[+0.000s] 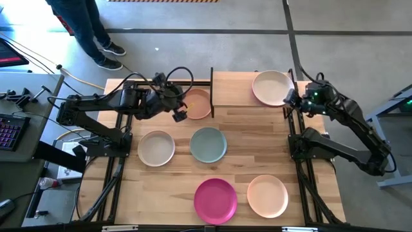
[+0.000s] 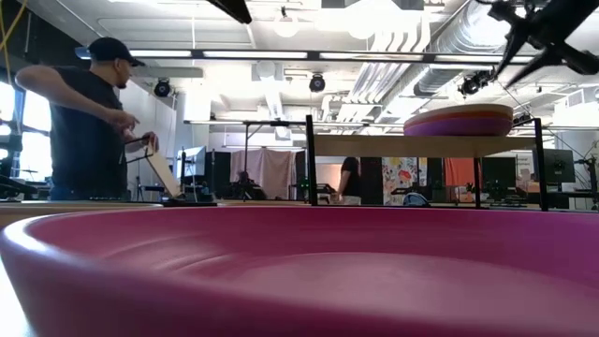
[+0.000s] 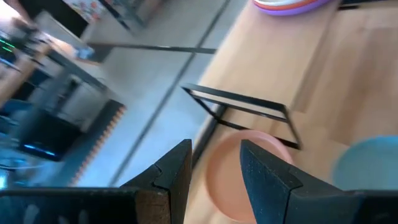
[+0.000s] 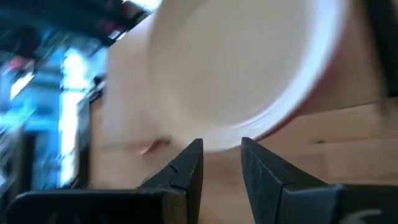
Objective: Place and stack plates onto a shelf
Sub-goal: Stack the pink plate on the white plate on the shelf
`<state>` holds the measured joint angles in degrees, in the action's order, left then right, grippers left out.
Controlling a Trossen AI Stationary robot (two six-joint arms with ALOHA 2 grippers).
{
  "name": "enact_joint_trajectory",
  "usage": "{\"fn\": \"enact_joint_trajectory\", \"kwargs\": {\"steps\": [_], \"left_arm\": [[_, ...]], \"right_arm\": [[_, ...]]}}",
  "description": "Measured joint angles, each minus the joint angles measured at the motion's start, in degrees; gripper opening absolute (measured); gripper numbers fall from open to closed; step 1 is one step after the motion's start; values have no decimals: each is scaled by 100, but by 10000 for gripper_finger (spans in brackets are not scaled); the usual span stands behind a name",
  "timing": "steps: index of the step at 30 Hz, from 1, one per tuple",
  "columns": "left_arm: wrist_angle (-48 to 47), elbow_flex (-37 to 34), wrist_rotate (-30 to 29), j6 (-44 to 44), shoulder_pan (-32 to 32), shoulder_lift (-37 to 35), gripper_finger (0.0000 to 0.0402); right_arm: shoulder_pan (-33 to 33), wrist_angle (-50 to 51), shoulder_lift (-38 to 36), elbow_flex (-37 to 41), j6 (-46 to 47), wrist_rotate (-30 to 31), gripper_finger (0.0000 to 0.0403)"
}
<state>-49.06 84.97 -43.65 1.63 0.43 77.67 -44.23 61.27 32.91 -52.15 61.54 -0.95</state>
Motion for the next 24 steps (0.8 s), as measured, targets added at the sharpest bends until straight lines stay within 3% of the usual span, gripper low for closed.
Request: {"fn": "enact_joint_trajectory", "kwargs": {"steps": [8,15,24], "left_arm": [[-335,0,984,-1046,0,0,124],[-630,0,1821,-2172,0,66,124],[-889,-2,2175,-3039,-11,335,124]], "right_arm": [[503,-533,70,-43,-311,-1446,90],[1371,-715,328,-43,-247,-1636,90],[2706,-1868,1147,-43,-418,-1646,90]]}}
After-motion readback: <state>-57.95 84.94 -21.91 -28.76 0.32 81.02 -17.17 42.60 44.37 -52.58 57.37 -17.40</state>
